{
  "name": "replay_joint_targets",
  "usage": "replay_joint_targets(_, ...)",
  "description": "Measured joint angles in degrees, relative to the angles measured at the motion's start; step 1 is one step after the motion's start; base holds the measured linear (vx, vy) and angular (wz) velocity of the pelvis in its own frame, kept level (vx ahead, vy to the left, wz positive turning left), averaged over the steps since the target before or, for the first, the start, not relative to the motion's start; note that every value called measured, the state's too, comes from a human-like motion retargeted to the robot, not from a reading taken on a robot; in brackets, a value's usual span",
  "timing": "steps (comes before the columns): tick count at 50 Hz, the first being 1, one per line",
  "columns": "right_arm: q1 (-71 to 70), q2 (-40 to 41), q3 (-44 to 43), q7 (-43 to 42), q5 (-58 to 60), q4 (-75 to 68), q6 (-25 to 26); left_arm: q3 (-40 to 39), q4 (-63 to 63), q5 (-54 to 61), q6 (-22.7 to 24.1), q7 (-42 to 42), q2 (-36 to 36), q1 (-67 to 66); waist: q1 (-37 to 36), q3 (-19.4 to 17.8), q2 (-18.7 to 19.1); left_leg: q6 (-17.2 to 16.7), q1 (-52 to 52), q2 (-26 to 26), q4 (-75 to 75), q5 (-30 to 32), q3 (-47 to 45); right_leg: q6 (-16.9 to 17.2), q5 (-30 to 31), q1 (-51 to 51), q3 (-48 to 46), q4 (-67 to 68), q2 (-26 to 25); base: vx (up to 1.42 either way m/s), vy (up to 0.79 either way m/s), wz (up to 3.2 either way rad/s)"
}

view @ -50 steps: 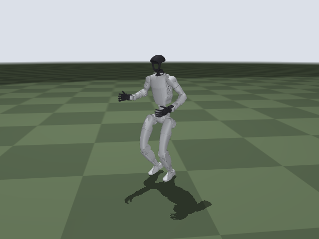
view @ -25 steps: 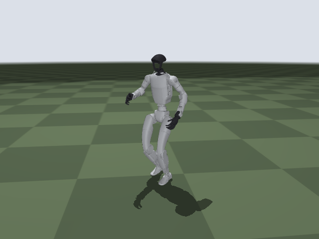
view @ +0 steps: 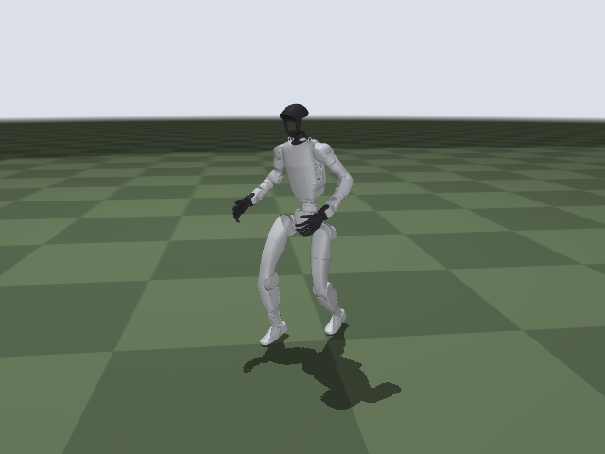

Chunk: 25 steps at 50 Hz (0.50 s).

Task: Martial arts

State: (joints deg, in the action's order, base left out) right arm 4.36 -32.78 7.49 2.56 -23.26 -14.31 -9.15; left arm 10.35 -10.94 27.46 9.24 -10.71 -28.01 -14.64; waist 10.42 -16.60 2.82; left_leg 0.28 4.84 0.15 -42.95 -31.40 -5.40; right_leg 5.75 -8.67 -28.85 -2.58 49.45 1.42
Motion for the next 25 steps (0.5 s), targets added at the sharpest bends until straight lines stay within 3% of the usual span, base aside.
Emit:
replay_joint_targets(2,0.4,1.0,-0.8,-0.5,1.7,-4.8,0.4,0.2,1.3,-2.0,0.2,1.5,-1.1,2.5,1.7,-1.3,-1.5,2.2,2.0,-2.3,6.0,-2.2,-1.2,2.3,5.2,-2.1,2.7,1.2,1.5,-0.52,0.20,0.55)
replay_joint_targets(5,1.2,2.6,-1.7,-0.5,3.9,-11.8,1.0,0.4,2.4,-5.0,0.6,3.5,-2.5,5.8,3.9,-2.6,-2.8,4.6,2.8,-4.0,11.6,-3.3,-2.7,9.1,18.9,-5.3,8.2,0.8,1.0,-0.50,0.17,0.51)
replay_joint_targets(7,1.9,3.6,-1.8,0.0,4.9,-15.8,1.4,0.2,2.6,-6.3,0.7,4.0,-3.2,7.1,4.9,-2.9,-3.0,4.5,2.0,-3.9,13.8,-2.4,-3.1,9.3,22.8,-6.9,8.7,-0.3,-0.4,-0.44,0.06,0.25)
replay_joint_targets(12,3.7,5.1,-1.1,2.0,6.0,-20.7,1.9,-0.3,2.6,-8.1,0.8,4.1,-4.7,7.3,7.6,-2.0,-4.6,3.8,-1.3,-6.0,17.8,2.5,-2.5,9.0,16.3,-8.8,9.0,3.4,1.3,-0.37,0.09,0.25)
replay_joint_targets(19,3.8,4.7,1.0,4.3,7.3,-19.0,1.7,0.3,1.9,-9.9,0.5,2.8,-6.2,4.7,7.8,0.4,-7.4,2.8,-9.8,-7.4,13.5,6.0,-2.5,4.6,3.2,-6.2,5.8,17.6,5.6,-0.35,-0.02,0.16)
replay_joint_targets(25,-0.2,3.7,2.0,5.0,10.3,-16.4,1.5,-0.6,-2.0,-11.5,-0.5,2.4,-5.3,2.7,4.3,3.9,-8.5,3.8,-19.3,-7.0,9.1,8.5,-2.8,3.0,-0.3,-0.8,4.4,26.0,7.8,-0.38,-0.05,-0.02)
